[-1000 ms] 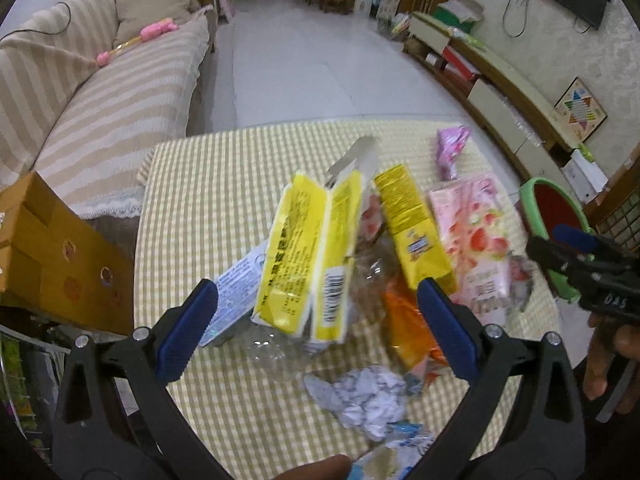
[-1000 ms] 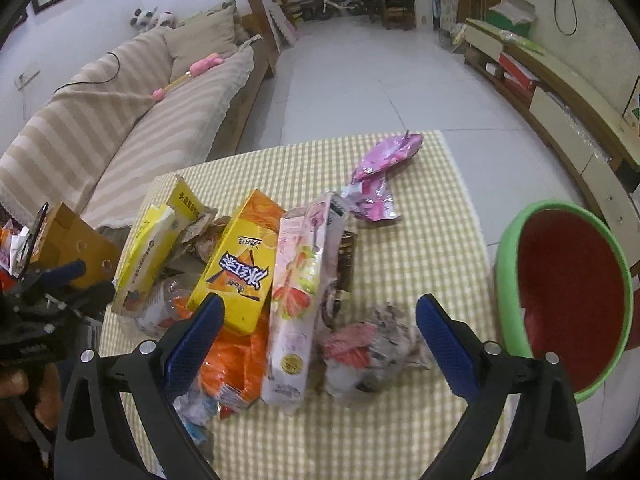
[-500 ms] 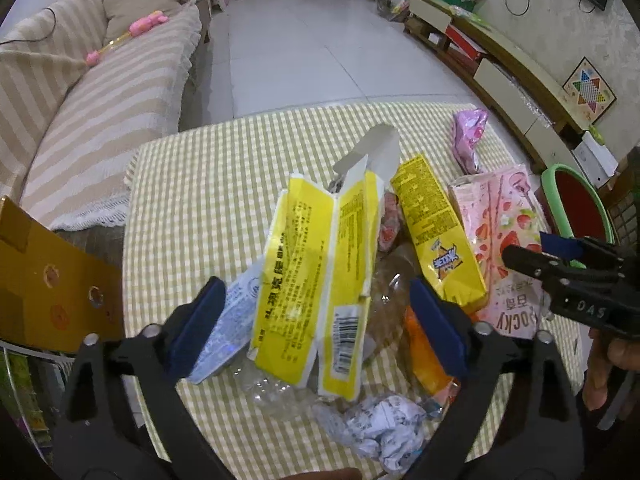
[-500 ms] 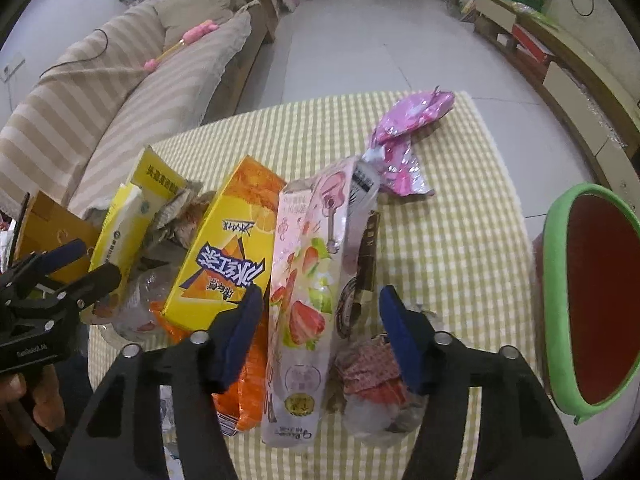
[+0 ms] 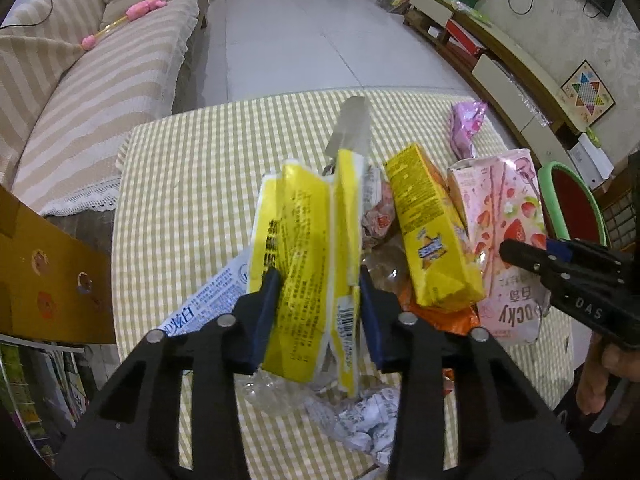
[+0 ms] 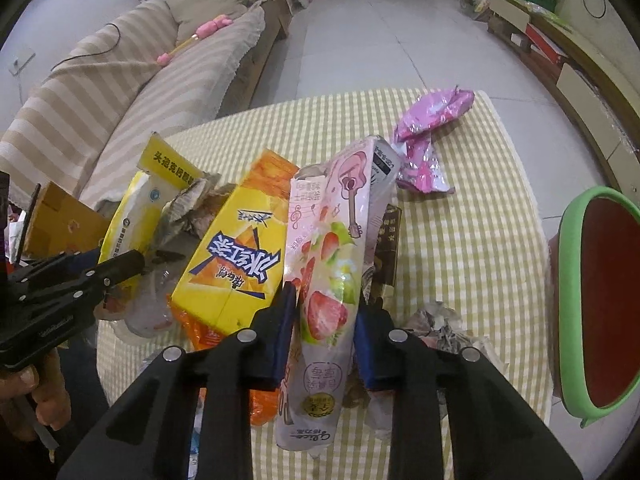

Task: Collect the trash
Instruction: 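Grasp the yellow wrapper with the left tool while the right tool grasps the pink snack box, then carry the yellow wrapper and pink box over the green bin and release both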

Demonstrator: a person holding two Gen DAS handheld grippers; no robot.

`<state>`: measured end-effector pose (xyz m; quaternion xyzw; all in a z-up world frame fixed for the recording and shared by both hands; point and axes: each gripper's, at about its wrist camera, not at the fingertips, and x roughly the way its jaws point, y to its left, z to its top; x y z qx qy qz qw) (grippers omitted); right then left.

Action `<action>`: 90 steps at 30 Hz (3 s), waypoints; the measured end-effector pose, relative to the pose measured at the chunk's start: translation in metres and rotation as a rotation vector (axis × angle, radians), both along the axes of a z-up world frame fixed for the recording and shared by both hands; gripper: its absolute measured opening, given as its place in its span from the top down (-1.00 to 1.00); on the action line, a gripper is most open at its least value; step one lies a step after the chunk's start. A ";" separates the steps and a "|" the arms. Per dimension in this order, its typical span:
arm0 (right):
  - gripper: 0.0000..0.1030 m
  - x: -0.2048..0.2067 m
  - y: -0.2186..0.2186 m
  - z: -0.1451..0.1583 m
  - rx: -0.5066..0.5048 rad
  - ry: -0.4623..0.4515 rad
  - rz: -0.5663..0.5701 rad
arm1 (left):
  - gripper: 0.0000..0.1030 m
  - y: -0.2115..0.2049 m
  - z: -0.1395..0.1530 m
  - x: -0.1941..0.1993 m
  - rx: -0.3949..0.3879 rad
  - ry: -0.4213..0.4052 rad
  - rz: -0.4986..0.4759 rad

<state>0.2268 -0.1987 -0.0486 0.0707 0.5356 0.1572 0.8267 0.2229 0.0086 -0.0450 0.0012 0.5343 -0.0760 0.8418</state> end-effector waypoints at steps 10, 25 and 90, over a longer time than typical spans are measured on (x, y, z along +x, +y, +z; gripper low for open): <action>0.55 -0.013 -0.005 0.025 0.031 -0.059 -0.005 | 0.35 0.010 0.028 -0.012 -0.044 -0.071 0.027; 0.55 -0.030 -0.017 0.064 0.077 -0.130 -0.008 | 0.35 0.001 0.065 -0.030 -0.074 -0.153 0.015; 0.55 -0.069 -0.327 0.038 -0.057 -0.122 -0.572 | 0.33 -0.329 0.036 0.014 -0.261 -0.010 -0.474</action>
